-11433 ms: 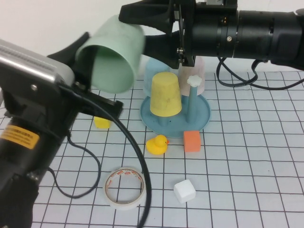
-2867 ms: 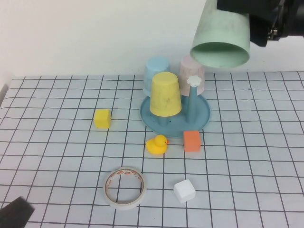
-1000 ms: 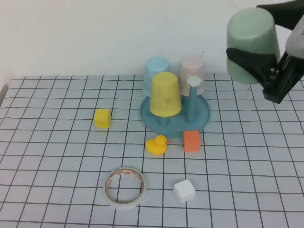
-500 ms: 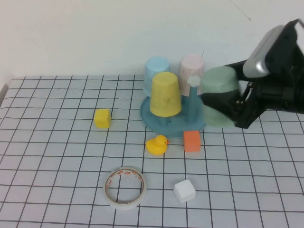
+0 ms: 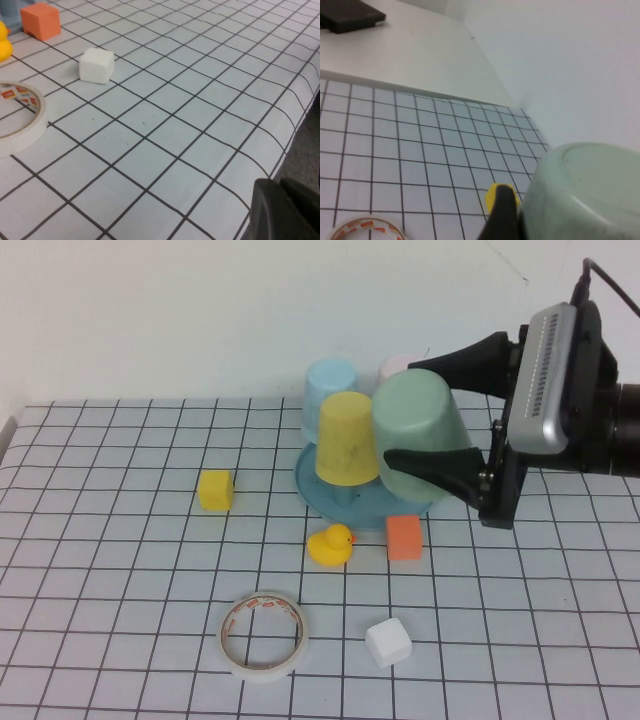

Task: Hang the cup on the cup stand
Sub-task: Place the cup on the cup holder

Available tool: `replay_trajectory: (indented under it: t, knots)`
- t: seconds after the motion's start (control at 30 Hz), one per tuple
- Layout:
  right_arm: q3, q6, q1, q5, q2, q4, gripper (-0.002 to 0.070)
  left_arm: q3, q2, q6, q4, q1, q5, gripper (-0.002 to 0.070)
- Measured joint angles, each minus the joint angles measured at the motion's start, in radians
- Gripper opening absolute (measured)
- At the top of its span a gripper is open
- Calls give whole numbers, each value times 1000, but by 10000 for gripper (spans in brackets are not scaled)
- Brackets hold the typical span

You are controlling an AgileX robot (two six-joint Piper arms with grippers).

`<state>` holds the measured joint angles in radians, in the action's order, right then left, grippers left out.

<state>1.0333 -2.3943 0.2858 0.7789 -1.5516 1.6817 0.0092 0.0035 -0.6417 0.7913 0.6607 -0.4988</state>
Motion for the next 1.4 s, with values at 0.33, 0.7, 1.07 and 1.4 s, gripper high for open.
replay_trajectory:
  t: [0.33,0.7,1.07,1.4]
  knots:
    - [46,-16,0,7,-79,0,598,-6,0,0,4,0,-44,-1]
    - [184,221,0,-174,-167,2,598,-10,0,0,4,0,-70,-1]
    - [292,376,-8,-189,-280,9,598,-10,0,0,4,0,-74,-1]
    - [366,400,-19,-213,-352,12,598,-10,0,0,4,0,-74,-1]
